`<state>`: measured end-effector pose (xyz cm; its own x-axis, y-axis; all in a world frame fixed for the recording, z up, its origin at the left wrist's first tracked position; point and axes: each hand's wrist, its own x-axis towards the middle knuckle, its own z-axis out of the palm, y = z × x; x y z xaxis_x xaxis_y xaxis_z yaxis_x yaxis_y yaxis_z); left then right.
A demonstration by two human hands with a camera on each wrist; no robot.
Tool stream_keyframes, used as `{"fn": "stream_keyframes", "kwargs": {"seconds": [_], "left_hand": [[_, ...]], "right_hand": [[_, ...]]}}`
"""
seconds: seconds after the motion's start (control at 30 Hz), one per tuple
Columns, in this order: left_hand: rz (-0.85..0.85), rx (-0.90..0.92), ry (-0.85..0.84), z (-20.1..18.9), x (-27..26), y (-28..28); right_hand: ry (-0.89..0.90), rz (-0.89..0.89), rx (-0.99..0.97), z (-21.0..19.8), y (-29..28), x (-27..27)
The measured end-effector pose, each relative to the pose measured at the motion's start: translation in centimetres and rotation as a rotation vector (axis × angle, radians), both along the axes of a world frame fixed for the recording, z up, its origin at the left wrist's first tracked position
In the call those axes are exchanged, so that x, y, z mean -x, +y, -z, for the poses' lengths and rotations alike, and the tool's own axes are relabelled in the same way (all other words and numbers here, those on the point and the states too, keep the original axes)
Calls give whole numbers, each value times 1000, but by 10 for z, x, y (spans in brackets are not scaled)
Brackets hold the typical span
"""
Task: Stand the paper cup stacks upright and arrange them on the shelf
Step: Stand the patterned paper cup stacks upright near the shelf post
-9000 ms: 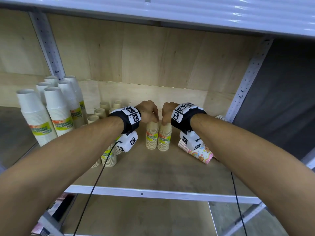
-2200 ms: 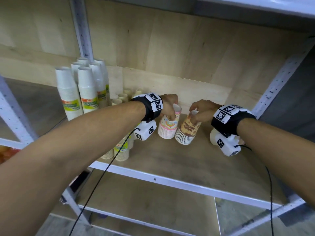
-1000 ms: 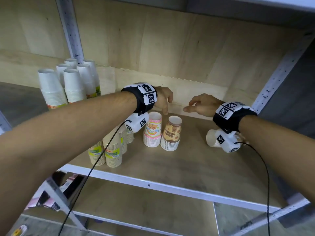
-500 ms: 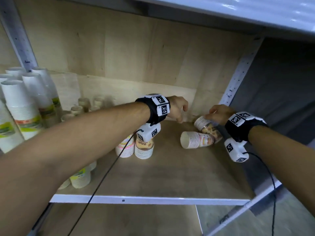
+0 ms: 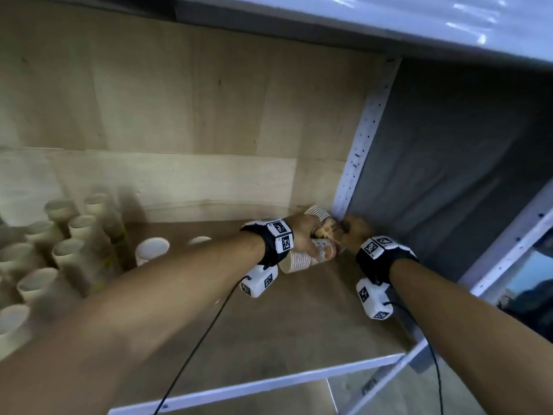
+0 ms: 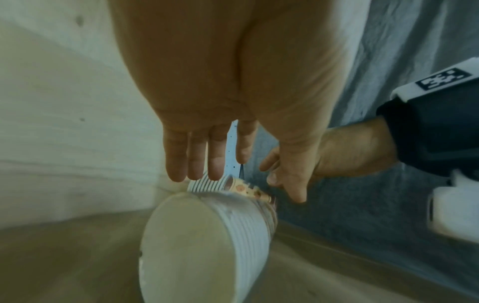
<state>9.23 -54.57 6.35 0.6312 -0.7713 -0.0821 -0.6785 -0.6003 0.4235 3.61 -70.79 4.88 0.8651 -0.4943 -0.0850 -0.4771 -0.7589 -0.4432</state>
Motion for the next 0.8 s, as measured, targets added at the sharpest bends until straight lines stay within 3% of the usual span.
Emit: {"fn": "stream_keyframes", "kwargs": {"seconds": [0.2,0.5,0.8], "left_hand": [[-19,-90,55,34,-15,-17],[8,-297,51,38,-34,-19],[-1,-268,27,40,-38,-15]], "right_hand": [[28,6,25,17,-12,-6],[34,7,-22,27,-12,-14],[4,-14,-76,32,-16,-10]]}}
